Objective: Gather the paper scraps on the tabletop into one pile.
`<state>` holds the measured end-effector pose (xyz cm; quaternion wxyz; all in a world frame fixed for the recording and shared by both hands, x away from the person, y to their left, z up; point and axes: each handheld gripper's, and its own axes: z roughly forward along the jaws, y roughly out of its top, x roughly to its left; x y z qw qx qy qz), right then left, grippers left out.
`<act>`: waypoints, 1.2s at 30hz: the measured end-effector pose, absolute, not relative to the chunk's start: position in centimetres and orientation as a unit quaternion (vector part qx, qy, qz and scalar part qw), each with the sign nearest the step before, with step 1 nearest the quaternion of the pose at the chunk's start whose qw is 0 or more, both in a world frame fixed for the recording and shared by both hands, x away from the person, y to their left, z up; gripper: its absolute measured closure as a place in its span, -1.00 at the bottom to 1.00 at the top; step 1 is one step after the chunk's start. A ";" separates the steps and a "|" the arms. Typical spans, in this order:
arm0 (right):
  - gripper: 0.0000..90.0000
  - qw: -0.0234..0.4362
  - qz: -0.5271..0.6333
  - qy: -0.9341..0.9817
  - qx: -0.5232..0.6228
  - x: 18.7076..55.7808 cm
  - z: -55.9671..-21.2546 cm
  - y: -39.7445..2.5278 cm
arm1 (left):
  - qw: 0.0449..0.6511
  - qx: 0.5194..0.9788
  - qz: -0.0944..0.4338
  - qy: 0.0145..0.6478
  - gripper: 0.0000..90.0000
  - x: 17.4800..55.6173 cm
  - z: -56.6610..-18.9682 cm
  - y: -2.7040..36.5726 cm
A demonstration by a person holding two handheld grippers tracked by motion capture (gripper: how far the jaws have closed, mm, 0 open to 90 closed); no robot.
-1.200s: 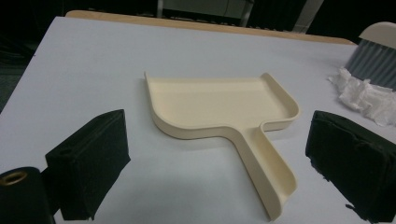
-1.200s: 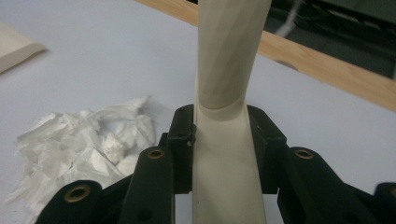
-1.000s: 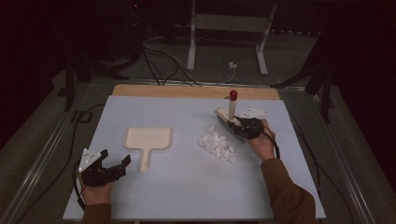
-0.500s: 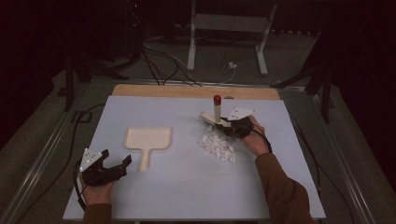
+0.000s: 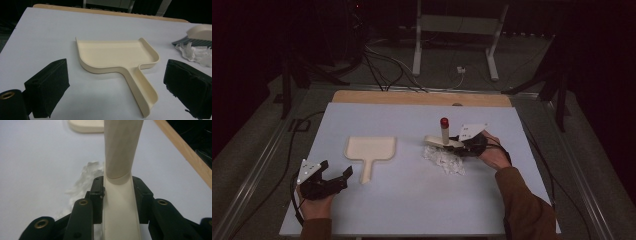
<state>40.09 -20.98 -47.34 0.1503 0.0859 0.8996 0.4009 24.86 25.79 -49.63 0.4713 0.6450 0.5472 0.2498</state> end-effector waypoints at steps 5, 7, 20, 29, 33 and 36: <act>0.50 0.146 0.387 0.908 0.061 38.8 -46.9 -21.4 | 0.473 0.642 0.249 0.550 -0.85 24.8 -49.6 25.9; 0.50 0.146 0.387 0.908 0.060 38.5 -46.7 -21.7 | 0.474 0.642 0.248 0.550 -0.85 24.8 -49.6 25.9; 0.50 0.192 0.434 0.867 0.153 38.6 -45.3 -22.2 | 0.475 0.642 0.247 0.549 -0.85 24.8 -49.7 25.9; 0.50 0.247 0.408 0.819 0.319 36.8 -44.2 -23.1 | 0.476 0.641 0.247 0.550 -0.85 24.8 -49.6 25.9; 0.50 0.256 0.370 0.790 0.417 35.1 -44.6 -23.1 | 0.476 0.640 0.246 0.550 -0.85 24.8 -49.7 25.9; 0.50 0.301 0.340 0.768 0.452 33.5 -45.4 -22.7 | 0.477 0.640 0.246 0.550 -0.85 24.8 -49.7 25.9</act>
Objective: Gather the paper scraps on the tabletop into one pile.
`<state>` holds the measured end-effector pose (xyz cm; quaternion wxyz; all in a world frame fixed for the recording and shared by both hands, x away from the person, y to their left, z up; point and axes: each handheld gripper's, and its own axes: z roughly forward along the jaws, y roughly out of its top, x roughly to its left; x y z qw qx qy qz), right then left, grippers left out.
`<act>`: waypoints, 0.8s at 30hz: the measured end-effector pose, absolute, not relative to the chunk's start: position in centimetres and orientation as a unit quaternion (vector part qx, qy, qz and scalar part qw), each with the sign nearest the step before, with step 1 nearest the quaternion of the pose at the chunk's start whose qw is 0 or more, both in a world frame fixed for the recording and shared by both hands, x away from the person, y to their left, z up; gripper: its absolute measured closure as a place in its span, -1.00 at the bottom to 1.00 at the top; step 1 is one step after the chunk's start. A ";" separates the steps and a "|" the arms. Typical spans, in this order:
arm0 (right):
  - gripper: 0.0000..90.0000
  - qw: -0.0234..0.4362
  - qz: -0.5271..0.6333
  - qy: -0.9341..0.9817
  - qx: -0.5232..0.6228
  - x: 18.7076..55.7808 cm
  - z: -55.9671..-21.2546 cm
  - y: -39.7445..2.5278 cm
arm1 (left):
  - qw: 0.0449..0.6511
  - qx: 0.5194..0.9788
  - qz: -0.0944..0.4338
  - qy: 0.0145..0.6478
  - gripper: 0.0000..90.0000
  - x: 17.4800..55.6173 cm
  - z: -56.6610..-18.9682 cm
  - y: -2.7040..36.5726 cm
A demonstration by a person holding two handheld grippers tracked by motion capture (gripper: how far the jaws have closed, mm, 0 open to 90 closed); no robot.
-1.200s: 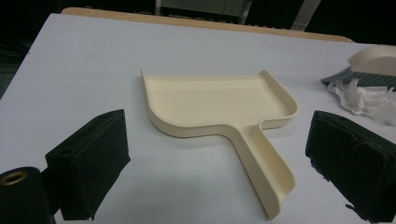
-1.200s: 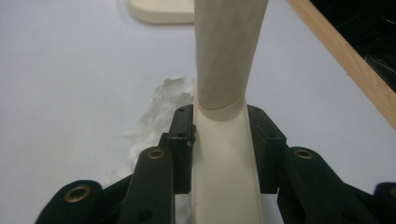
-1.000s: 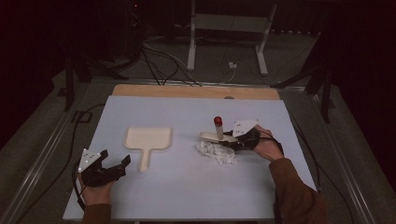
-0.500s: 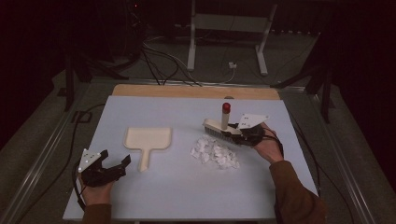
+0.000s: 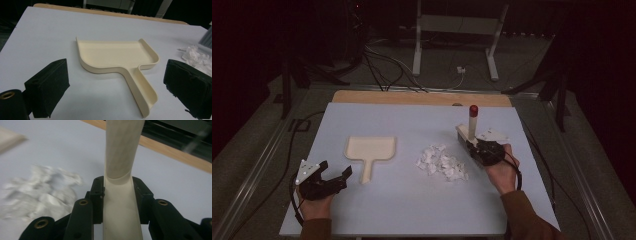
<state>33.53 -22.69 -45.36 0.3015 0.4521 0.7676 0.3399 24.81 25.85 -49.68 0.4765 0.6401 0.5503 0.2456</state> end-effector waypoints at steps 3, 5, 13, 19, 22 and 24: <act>0.50 0.315 0.318 0.747 0.492 32.4 -46.2 -22.2 | 0.476 0.641 0.245 0.549 -0.85 24.8 -49.7 25.8; 0.50 0.322 0.314 0.732 0.511 31.8 -46.8 -21.6 | 0.477 0.641 0.245 0.549 -0.85 24.8 -49.7 25.7; 0.50 0.314 0.324 0.715 0.535 31.3 -47.3 -18.7 | 0.478 0.641 0.244 0.549 -0.85 24.8 -49.7 25.8; 0.50 0.296 0.341 0.715 0.533 31.5 -47.1 -17.2 | 0.478 0.640 0.244 0.550 -0.85 24.8 -49.7 25.8; 0.50 0.288 0.347 0.716 0.533 31.5 -47.1 -16.7 | 0.478 0.640 0.244 0.549 -0.85 24.8 -49.7 25.8; 0.50 0.286 0.350 0.718 0.530 31.5 -47.0 -16.4 | 0.478 0.640 0.244 0.549 -0.85 24.9 -49.7 25.8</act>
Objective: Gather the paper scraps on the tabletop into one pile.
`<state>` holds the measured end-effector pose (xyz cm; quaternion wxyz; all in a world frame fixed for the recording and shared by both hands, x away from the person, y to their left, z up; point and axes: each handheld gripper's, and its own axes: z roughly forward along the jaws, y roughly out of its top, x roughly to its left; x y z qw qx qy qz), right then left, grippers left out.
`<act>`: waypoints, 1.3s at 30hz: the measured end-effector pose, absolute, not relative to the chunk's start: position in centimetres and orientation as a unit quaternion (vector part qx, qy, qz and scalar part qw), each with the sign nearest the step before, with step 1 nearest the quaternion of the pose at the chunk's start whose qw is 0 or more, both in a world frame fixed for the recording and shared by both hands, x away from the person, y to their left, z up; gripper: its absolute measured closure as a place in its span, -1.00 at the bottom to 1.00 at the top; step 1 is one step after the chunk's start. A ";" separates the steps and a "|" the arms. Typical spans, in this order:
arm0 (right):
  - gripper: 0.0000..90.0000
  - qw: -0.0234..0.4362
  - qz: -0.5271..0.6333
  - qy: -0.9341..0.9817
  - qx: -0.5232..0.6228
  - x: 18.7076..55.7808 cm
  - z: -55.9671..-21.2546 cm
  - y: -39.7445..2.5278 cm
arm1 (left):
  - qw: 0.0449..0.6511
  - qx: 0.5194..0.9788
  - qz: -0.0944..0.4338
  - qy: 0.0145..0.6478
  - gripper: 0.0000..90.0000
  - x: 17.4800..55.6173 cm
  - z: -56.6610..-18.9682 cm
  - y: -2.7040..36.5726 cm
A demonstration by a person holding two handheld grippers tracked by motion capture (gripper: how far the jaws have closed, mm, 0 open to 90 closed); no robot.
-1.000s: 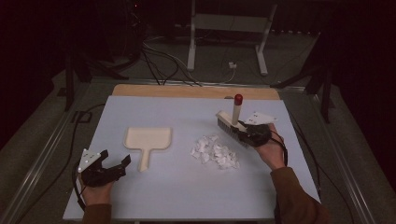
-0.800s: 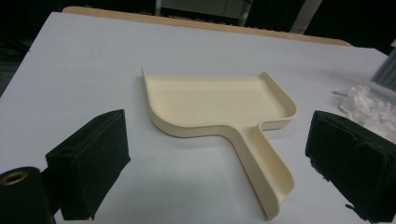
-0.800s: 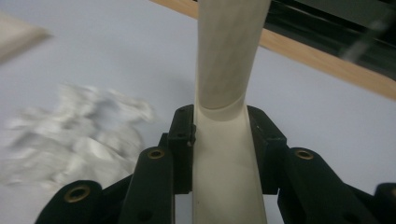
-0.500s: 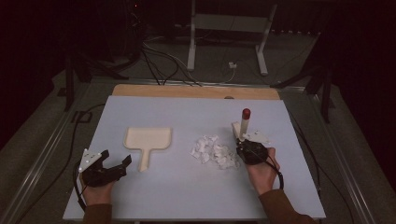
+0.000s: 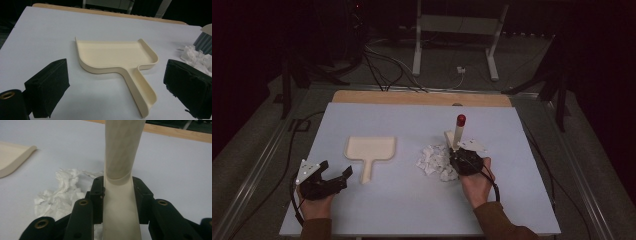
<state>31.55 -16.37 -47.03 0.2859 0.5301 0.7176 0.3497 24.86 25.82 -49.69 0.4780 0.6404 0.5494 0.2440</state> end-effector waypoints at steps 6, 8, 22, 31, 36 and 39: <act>0.50 0.283 0.362 0.711 0.533 31.6 -46.7 -16.8 | 0.478 0.640 0.244 0.550 -0.85 24.8 -49.7 25.9; 0.50 0.290 0.364 0.706 0.534 31.5 -46.4 -17.2 | 0.479 0.640 0.244 0.550 -0.85 24.8 -49.7 25.9; 0.50 0.292 0.342 0.712 0.540 32.4 -45.8 -22.1 | 0.479 0.639 0.244 0.550 -0.85 24.8 -49.7 25.9; 0.50 0.318 0.317 0.723 0.525 32.7 -45.7 -26.2 | 0.479 0.640 0.244 0.549 -0.85 24.8 -49.7 25.9; 0.50 0.288 0.318 0.736 0.523 33.2 -46.0 -28.3 | 0.479 0.640 0.244 0.549 -0.85 24.8 -49.7 25.8; 0.49 0.275 0.316 0.742 0.523 33.4 -46.2 -28.9 | 0.479 0.640 0.244 0.549 -0.85 24.8 -49.7 25.8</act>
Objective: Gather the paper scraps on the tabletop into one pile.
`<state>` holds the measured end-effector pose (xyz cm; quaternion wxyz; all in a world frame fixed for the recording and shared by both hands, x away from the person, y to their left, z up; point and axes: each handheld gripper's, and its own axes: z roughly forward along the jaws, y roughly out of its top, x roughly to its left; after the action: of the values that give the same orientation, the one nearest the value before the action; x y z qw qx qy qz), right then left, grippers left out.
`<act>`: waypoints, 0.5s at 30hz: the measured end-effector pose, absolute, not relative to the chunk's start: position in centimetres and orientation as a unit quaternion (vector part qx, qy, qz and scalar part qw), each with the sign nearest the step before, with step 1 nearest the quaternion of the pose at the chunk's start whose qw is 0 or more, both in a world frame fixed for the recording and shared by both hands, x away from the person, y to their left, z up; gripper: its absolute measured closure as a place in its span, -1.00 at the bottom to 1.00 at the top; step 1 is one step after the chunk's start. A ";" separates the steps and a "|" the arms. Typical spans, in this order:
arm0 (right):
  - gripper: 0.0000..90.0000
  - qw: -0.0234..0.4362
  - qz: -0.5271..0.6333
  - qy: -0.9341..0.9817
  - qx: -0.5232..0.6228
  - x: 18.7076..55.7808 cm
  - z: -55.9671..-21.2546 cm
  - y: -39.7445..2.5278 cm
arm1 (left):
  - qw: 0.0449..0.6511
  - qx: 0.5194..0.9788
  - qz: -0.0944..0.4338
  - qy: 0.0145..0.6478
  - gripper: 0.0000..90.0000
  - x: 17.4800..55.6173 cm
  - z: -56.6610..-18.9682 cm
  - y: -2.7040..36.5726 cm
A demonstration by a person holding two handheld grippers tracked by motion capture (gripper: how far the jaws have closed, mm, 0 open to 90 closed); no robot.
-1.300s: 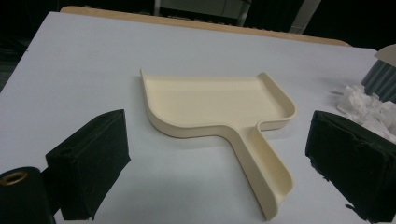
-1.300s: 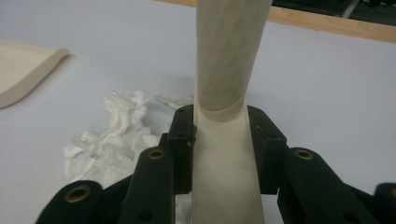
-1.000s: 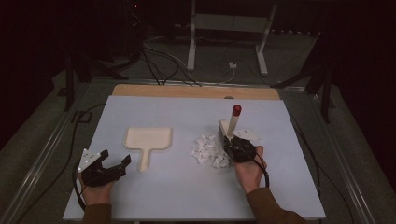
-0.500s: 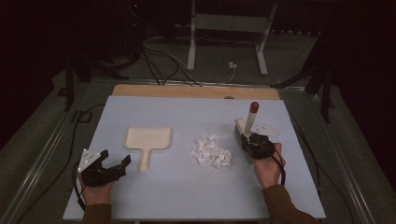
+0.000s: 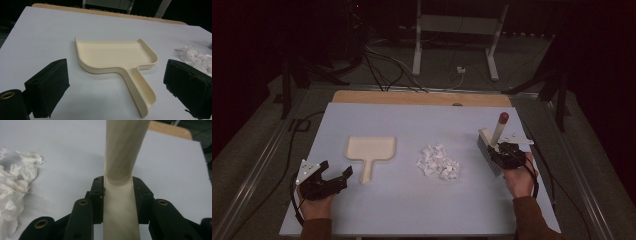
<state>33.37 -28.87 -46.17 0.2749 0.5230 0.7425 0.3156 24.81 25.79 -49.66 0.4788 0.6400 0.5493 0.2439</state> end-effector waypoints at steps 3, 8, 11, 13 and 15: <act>0.45 0.262 0.320 0.743 0.526 33.7 -46.0 -29.1 | 0.478 0.641 0.244 0.549 -0.84 24.8 -49.7 25.8; 0.38 0.240 0.329 0.745 0.529 34.9 -46.0 -29.1 | 0.478 0.642 0.245 0.548 -0.85 24.8 -49.6 25.8; 0.43 0.234 0.330 0.745 0.530 35.5 -46.2 -29.0 | 0.477 0.642 0.245 0.548 -0.85 24.8 -49.6 25.8; 0.47 0.234 0.324 0.748 0.530 35.8 -46.2 -28.9 | 0.475 0.644 0.244 0.548 -0.85 24.8 -49.6 25.7; 0.48 0.239 0.315 0.751 0.528 35.9 -46.0 -28.8 | 0.474 0.647 0.242 0.546 -0.85 24.8 -49.5 25.6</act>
<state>35.91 -28.78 -46.03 0.2393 0.5282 0.7515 0.3147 24.84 25.62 -49.53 0.4740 0.6469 0.5460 0.2424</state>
